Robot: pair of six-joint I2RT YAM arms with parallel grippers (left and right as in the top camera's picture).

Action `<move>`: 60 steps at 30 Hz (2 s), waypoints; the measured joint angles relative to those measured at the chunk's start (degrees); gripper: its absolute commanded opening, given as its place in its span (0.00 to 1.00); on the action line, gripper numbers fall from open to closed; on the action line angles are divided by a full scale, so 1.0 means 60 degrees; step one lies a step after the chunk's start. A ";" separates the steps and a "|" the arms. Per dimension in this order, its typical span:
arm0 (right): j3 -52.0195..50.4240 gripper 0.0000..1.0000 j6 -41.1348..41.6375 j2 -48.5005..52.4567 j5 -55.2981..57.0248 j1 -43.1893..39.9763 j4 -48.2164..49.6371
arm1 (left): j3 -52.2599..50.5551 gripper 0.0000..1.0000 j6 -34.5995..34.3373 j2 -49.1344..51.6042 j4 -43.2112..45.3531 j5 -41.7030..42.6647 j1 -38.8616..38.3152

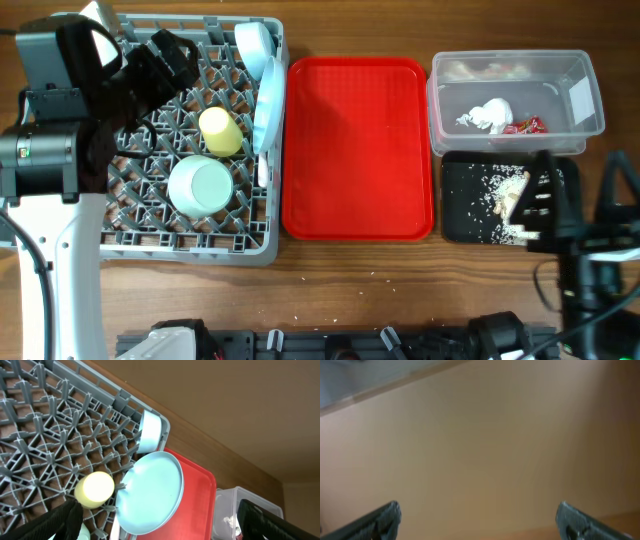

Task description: Sort waste into correct bins and load items into the dishwasher rack

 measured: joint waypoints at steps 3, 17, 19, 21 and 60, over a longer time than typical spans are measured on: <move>-0.3162 1.00 -0.0331 -0.1231 -0.0401 0.0011 0.2550 | 0.0000 1.00 0.0000 0.0000 0.0011 -0.0025 0.0000; -0.7737 1.00 -0.1668 -0.3005 -0.0991 -0.0590 0.2138 | 0.0000 1.00 0.0000 0.0000 0.0015 -0.0033 0.0000; -0.7737 1.00 -0.2758 -0.3009 -0.1293 -0.0623 0.2036 | 0.0000 1.00 0.0000 0.0000 0.0004 -0.0029 0.0000; -0.7737 1.00 -0.3362 -0.3009 -0.1464 -0.0623 0.2036 | 0.0000 1.00 0.0000 0.0000 0.0004 -0.0029 0.0000; -0.7737 1.00 -0.3803 -0.3027 -0.1574 -0.0623 0.2033 | -1.0896 1.00 0.0000 -1.2677 0.6543 0.0022 0.0200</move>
